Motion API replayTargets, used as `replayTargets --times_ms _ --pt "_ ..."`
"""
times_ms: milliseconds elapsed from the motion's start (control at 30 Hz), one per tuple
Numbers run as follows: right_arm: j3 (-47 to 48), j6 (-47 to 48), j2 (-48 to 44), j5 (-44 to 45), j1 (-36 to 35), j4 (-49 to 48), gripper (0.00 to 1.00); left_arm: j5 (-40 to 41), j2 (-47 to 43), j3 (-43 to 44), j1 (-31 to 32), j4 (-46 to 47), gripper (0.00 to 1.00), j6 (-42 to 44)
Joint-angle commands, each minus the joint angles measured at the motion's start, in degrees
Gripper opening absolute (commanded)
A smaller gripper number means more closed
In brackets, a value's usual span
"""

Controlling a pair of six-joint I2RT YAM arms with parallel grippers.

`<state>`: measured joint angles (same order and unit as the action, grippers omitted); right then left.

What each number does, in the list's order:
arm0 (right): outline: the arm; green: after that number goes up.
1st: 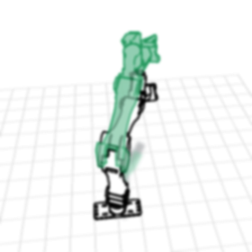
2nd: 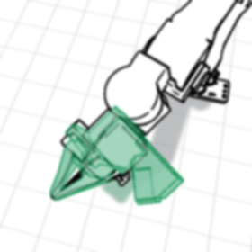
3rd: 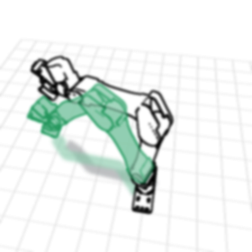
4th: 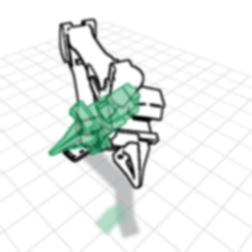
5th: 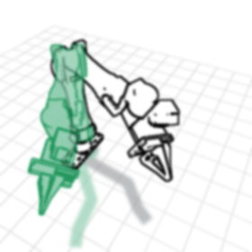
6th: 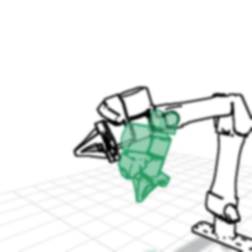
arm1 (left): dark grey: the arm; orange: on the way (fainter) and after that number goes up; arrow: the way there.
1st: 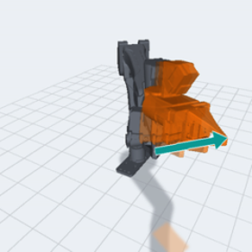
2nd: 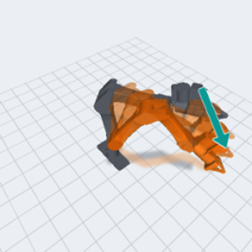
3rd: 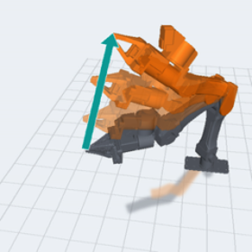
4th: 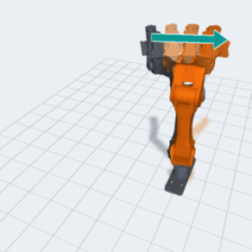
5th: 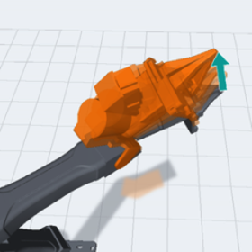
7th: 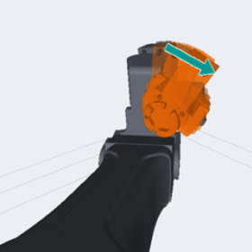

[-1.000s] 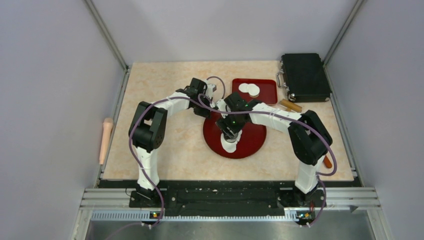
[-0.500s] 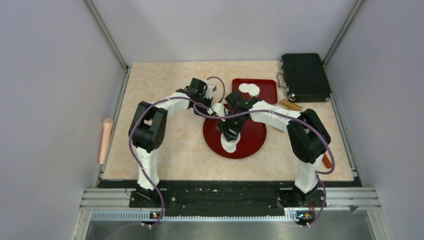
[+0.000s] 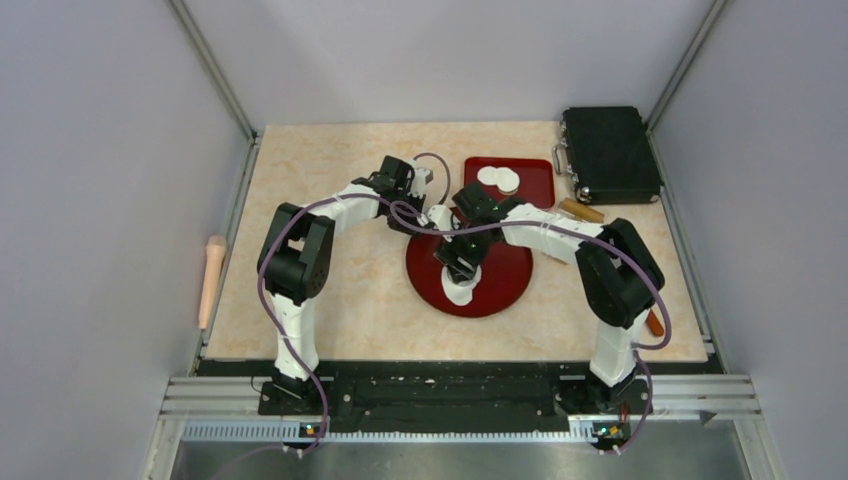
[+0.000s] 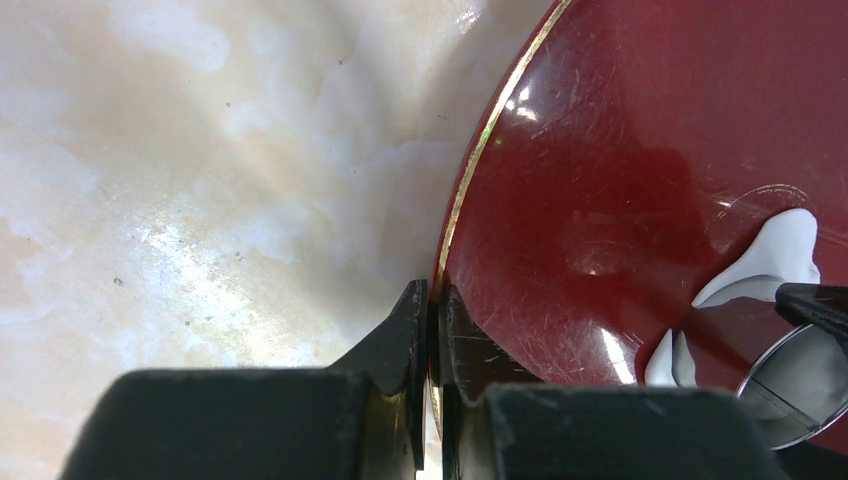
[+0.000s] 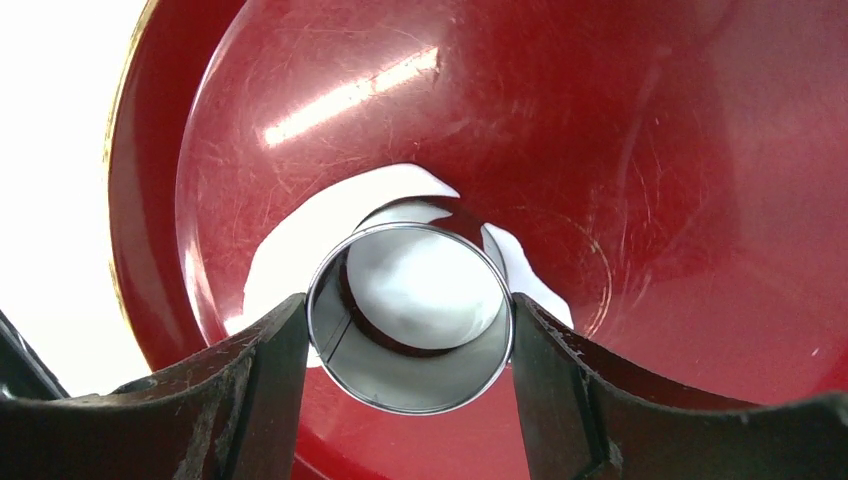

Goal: Roll out the dumpling wrappers from the dough

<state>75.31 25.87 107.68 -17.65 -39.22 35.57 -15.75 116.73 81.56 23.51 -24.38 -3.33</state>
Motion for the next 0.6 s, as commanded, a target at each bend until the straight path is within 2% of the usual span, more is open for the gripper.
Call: replayTargets --times_ms 0,200,433,567 --pt "-9.13 -13.37 1.54 7.82 -0.37 -3.90 0.43 5.08 -1.75 -0.88 -0.75 0.88 0.00 0.39" --pt "-11.08 -21.12 0.50 9.02 -0.29 -7.53 0.38 5.61 -1.55 -0.69 -0.77 0.82 0.00 0.32" --pt "-10.64 -26.32 0.73 12.92 -0.01 -9.03 0.31 5.76 -1.58 -0.52 -0.82 0.65 0.00 0.34" --pt "-11.30 -28.43 0.85 11.68 0.20 -8.91 0.29 6.35 -1.75 -0.61 -0.80 0.65 0.00 0.50"
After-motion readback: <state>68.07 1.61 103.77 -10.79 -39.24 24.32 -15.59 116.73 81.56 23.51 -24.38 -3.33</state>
